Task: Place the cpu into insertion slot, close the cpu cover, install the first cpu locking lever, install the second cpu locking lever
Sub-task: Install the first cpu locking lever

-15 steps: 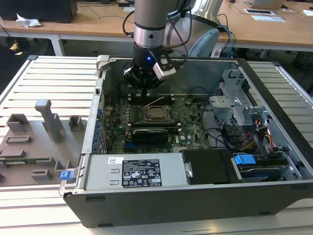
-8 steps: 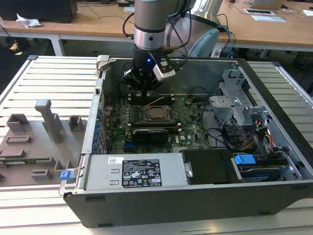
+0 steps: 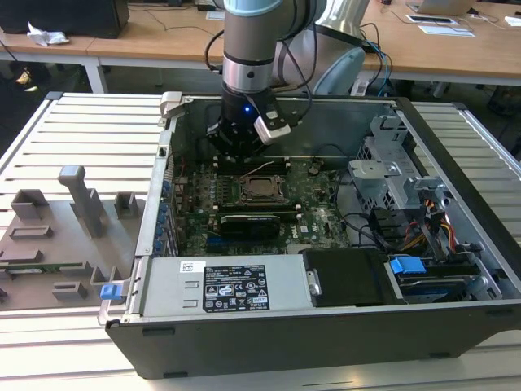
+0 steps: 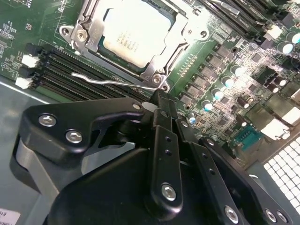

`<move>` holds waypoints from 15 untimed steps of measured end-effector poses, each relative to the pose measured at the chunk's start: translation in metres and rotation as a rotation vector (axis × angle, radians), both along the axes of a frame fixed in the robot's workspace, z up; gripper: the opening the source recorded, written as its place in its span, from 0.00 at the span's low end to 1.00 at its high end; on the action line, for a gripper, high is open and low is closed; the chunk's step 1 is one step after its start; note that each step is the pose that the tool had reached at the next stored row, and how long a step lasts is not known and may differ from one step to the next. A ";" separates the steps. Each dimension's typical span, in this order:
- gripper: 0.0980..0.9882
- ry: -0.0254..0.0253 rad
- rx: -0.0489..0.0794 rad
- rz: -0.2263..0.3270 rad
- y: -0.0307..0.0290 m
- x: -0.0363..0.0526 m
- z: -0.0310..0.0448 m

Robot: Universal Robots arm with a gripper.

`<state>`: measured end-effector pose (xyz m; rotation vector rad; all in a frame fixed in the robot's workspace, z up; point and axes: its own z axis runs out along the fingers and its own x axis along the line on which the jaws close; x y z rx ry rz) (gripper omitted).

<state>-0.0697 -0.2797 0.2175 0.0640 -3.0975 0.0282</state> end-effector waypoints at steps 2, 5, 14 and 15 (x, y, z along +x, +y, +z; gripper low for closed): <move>0.01 0.0000 0.000 0.000 0.0002 0.0008 -0.0017; 0.01 0.0004 0.000 0.000 0.0032 0.0078 -0.0046; 0.01 0.0033 0.012 -0.001 0.0053 0.0242 -0.0075; 0.01 0.0039 0.016 -0.001 0.0053 0.0257 -0.0075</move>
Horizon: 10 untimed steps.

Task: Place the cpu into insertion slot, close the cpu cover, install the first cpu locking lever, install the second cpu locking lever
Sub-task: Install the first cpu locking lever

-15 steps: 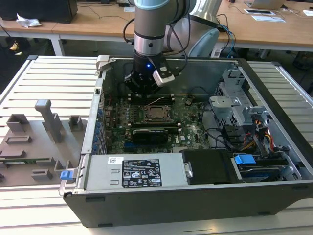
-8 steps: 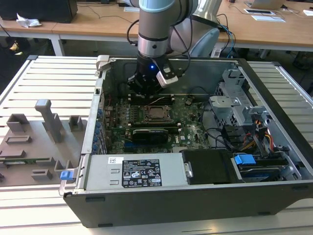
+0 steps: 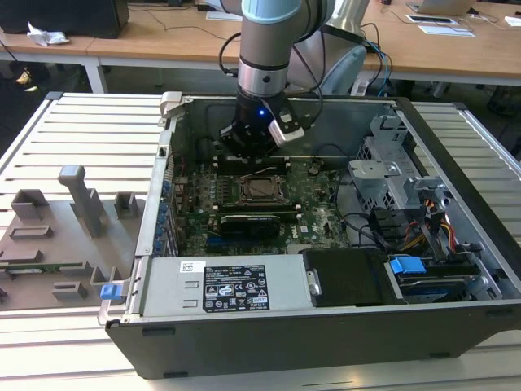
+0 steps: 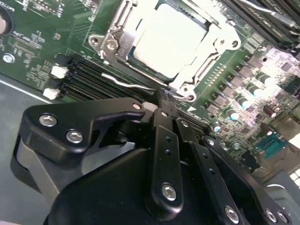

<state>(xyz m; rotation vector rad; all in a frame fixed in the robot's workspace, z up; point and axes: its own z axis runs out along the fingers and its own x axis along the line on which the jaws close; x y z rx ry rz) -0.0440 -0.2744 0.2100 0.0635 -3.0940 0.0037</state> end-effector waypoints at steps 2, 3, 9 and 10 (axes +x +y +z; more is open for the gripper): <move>0.01 0.0012 0.007 0.000 0.0000 0.0032 -0.0002; 0.01 0.0024 0.013 0.000 0.0000 0.0064 -0.0005; 0.01 0.0087 0.030 -0.001 0.0000 0.0222 -0.0016; 0.01 0.0101 0.033 -0.001 -0.0001 0.0252 -0.0018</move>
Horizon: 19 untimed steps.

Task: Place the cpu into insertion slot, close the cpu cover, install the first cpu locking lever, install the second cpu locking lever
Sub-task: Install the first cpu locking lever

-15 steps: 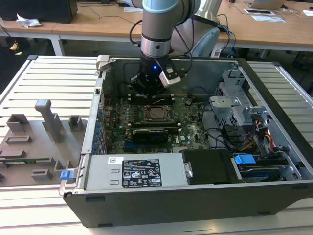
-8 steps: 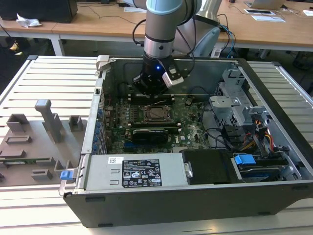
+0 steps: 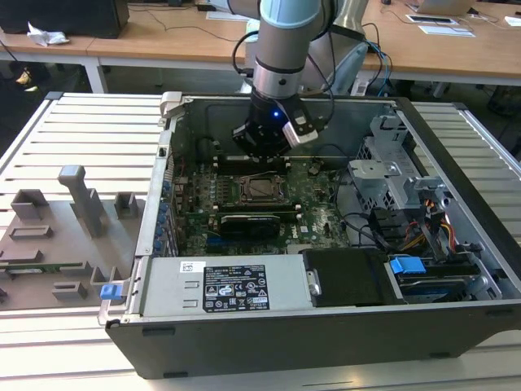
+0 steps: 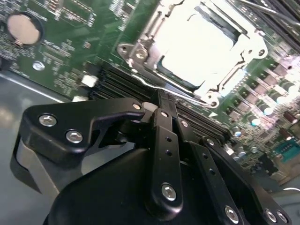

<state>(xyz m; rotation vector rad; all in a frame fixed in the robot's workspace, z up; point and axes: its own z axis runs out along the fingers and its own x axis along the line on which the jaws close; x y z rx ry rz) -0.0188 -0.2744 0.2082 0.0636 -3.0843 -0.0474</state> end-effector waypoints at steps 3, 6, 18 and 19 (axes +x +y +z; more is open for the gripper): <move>0.01 0.0052 0.010 0.000 0.0000 0.0101 -0.0010; 0.01 0.0074 0.015 0.000 -0.0008 0.0136 0.0004; 0.01 0.0098 0.015 -0.001 -0.0003 0.0151 0.0459; 0.01 0.0100 0.015 0.000 -0.0004 0.0152 0.0468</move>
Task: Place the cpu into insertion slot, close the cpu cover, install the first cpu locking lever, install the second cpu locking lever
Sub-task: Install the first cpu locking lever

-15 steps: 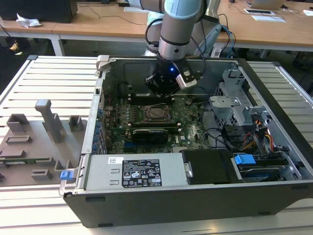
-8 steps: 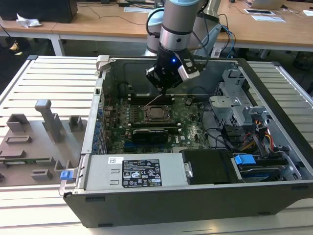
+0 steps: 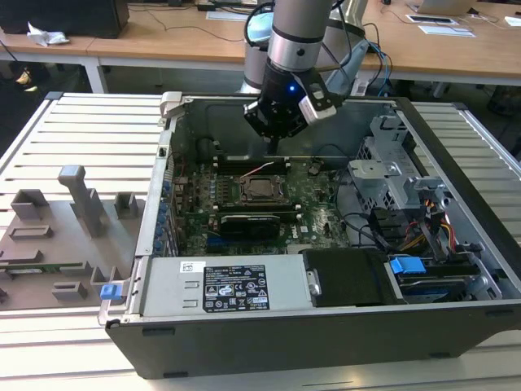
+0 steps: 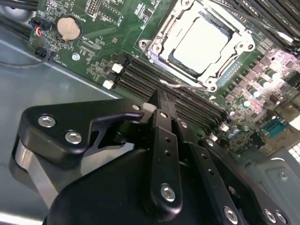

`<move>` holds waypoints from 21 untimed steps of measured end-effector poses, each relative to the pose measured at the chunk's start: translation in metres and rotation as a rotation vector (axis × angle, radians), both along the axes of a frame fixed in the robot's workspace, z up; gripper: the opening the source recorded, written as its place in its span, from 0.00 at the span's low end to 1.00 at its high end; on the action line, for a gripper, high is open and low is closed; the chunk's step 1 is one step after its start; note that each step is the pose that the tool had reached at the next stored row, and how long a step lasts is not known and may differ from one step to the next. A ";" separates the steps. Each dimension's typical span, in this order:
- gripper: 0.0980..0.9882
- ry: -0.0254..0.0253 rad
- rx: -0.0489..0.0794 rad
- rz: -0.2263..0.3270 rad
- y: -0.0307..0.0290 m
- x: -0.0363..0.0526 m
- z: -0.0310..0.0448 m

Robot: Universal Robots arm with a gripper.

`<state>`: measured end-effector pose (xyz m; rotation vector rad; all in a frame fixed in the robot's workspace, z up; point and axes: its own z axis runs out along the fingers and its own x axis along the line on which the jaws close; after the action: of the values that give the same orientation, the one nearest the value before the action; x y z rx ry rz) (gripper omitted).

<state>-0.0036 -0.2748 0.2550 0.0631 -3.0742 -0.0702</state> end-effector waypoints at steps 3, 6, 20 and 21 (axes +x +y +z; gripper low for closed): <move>0.01 0.0000 0.000 0.000 0.0000 -0.0019 -0.0050; 0.01 0.0000 0.000 0.000 -0.0005 -0.0073 -0.0122; 0.01 0.0027 0.000 0.001 -0.0071 -0.0051 -0.0241; 0.01 0.0037 0.000 0.001 -0.0071 -0.0038 -0.0257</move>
<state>-0.0074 -0.2819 0.2293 0.0652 -3.0704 -0.0703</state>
